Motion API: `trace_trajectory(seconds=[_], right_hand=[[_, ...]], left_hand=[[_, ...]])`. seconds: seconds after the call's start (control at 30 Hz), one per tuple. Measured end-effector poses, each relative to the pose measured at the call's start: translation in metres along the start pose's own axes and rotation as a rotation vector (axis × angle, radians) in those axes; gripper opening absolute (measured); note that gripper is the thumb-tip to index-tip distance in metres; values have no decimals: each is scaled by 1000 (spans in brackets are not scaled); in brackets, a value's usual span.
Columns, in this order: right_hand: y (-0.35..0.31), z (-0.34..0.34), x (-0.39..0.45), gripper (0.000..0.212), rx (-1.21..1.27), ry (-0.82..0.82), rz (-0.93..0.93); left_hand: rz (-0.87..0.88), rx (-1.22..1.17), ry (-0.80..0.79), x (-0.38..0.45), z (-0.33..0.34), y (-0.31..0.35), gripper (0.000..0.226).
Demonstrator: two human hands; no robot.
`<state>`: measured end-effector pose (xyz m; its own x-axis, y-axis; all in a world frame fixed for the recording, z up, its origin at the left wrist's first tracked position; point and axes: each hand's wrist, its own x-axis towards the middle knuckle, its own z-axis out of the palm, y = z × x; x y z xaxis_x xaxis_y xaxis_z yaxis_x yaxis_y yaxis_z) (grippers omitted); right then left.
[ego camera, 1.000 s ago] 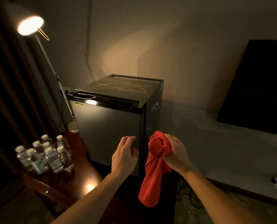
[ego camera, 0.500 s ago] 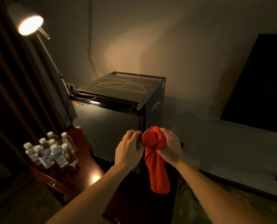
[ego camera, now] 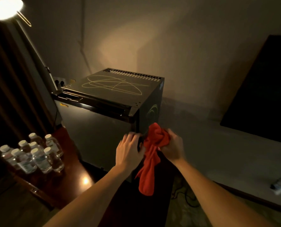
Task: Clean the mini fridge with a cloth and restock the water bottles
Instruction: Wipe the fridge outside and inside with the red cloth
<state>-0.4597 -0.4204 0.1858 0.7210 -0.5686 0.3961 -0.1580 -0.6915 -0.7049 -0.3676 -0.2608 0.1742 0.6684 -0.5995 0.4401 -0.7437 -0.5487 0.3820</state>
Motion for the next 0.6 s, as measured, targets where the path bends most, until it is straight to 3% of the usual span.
trace_trajectory(seconds=[0.2, 0.37, 0.6], right_hand=[[17, 11, 17, 28, -26, -71, -38], [28, 24, 33, 20, 156, -68, 17], [9, 41, 53, 67, 481, -145, 58]], left_hand=[[-45, 47, 82, 5, 17, 3, 33], [-41, 121, 165, 4, 23, 4, 29], [-189, 223, 293, 4, 41, 21, 30]])
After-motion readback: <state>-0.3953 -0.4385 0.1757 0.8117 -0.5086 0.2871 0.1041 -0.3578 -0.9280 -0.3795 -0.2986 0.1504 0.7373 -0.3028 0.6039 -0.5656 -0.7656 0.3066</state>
